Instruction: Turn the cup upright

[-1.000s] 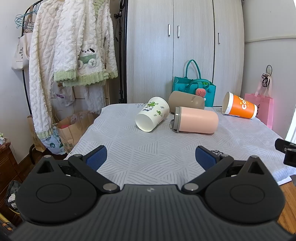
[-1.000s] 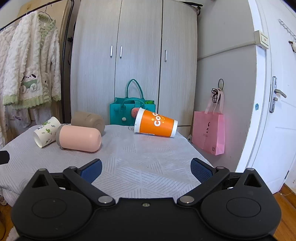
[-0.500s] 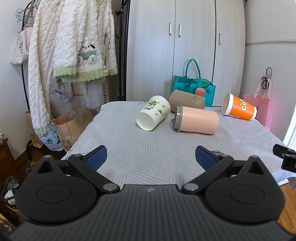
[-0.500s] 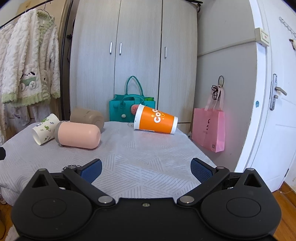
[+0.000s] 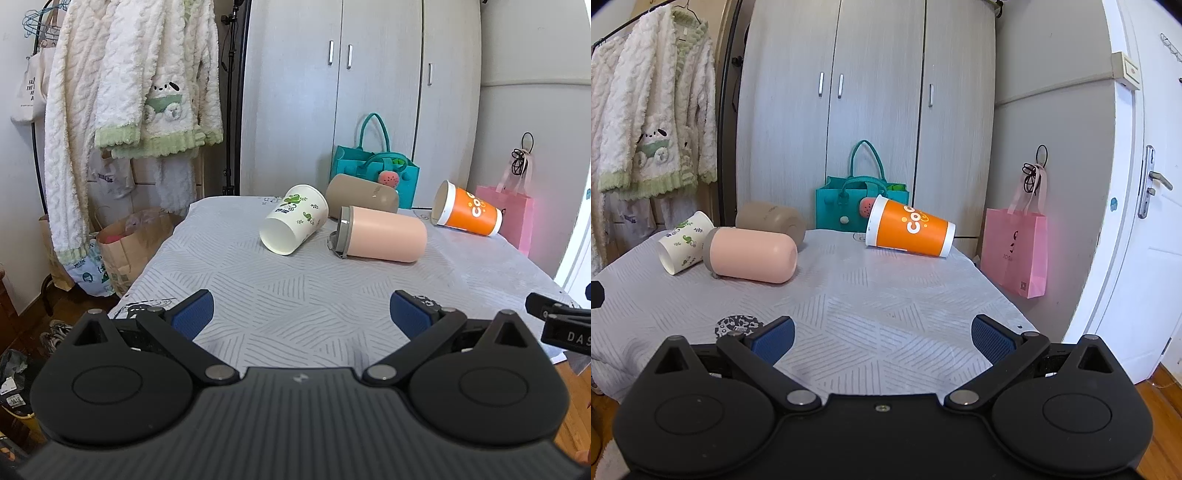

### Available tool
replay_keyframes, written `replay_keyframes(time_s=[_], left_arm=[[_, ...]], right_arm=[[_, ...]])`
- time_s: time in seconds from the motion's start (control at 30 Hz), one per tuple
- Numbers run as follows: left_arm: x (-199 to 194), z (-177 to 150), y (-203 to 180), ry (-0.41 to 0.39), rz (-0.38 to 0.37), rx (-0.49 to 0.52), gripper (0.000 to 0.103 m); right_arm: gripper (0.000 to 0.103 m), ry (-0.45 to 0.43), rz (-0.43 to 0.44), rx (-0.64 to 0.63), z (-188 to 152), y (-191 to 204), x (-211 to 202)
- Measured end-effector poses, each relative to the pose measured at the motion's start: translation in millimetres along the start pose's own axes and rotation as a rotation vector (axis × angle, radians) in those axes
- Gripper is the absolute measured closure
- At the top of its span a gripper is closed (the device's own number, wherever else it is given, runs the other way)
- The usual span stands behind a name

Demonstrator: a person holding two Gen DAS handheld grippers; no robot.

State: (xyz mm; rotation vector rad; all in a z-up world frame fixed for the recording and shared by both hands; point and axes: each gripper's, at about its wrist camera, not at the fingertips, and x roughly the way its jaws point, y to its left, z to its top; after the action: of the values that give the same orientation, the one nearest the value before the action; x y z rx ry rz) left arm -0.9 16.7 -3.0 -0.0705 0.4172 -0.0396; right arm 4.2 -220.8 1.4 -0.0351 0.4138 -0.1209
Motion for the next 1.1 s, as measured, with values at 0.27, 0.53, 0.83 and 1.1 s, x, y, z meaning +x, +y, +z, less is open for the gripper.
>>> replay_keyframes(time_s=[0.27, 0.53, 0.83, 1.1], left_arm=[[3.8, -1.1, 1.8, 0.004, 0.013, -0.007, 0.000], [3.7, -0.8, 1.2, -0.002, 0.012, -0.001, 0.000], [-0.6, 2.3, -3.9, 0.014, 0.006, 0.012, 0.000], [-6.0, 16.3, -10.2, 0.057, 0.002, -0.002, 0.000]], right_arm=[[0.000, 0.002, 0.009, 0.005, -1.9, 0.9, 3.1], [0.000, 0.003, 0.012, 0.007, -2.5, 1.7, 3.6], [0.000, -0.004, 0.025, 0.017, -0.3, -0.6, -2.8], [0.000, 0.005, 0.069, 0.021, 9.3, -8.8, -4.6]])
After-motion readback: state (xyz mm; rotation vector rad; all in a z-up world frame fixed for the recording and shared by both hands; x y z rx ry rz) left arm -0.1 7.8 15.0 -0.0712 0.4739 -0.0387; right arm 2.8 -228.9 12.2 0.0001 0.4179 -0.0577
